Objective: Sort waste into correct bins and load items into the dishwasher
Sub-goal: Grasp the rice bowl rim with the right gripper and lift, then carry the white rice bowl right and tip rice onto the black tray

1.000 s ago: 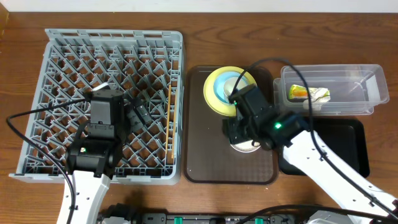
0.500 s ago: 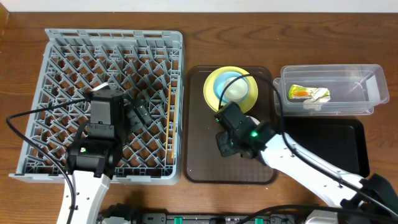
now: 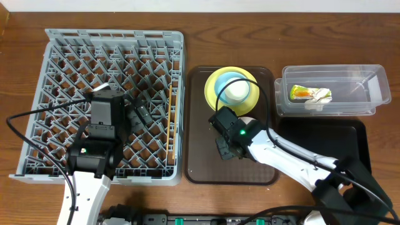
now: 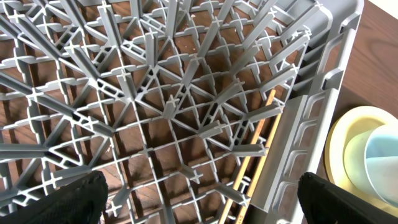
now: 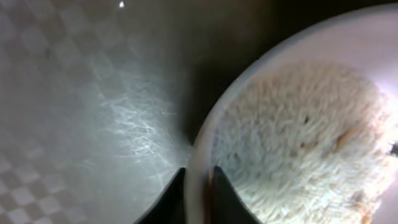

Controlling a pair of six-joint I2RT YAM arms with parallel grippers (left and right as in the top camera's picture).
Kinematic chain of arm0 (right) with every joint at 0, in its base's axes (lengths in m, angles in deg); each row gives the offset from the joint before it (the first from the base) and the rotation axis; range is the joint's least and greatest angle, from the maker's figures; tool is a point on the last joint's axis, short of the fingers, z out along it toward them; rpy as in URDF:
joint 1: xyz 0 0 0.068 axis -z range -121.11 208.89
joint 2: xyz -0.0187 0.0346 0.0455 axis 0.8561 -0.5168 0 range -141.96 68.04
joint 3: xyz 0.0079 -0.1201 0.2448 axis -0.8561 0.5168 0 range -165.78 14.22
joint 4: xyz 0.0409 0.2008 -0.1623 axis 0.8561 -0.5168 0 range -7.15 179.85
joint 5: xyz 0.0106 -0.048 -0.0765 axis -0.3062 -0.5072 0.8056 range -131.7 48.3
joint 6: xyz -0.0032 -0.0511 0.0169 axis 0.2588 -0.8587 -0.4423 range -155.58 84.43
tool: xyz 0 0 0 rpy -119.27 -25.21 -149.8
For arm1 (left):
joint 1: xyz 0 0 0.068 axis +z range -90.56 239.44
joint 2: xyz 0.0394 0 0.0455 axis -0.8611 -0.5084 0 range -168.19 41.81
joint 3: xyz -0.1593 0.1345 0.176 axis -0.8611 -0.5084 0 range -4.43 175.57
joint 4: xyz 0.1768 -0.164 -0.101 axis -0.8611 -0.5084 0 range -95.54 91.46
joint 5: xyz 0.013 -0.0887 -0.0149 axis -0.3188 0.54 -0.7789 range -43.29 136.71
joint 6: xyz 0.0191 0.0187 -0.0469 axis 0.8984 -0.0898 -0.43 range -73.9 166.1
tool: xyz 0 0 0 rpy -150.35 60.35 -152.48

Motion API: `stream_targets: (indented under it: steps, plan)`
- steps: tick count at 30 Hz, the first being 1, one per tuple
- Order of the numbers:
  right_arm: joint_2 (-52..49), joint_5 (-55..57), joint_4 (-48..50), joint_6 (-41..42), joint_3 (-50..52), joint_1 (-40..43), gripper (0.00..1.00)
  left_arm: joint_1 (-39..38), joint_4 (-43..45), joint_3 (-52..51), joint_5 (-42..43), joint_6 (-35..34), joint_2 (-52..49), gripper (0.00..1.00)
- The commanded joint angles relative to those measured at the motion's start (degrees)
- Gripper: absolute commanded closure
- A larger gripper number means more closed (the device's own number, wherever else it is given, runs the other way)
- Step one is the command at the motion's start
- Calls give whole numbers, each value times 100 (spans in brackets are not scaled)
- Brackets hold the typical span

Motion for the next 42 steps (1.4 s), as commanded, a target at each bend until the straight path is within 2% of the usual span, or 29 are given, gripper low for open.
stream_targets:
  steps: [1,10,23,27,31,36,42]
  plan:
    - [-42,44,-17,35,-7,-83,99,17,-2,-17,-28,-48,-7,1]
    - [669,68,-369,-46,-127,-50,99,17,-2,-17,-28,-48,-7,1]
    - [2369,111,-1816,35,-750,743,99,17,-2,-17,-28,-48,-7,1]
    - [2876,-243,-1982,28,-752,1506,99,17,-2,-17,-28,-48,-7,1]
    - [3235,-1268,-2037,-393,-750,2599,99,17,-2,-17,-28,-48,-7,1]
    - [3329,-2531,-2094,-883,-702,3950,99,17,-2,-17,-28,-48,-7,1]
    - [3327,-3545,-2081,-1436,-385,5261,99,17,-2,-17,-28,-48,-7,1]
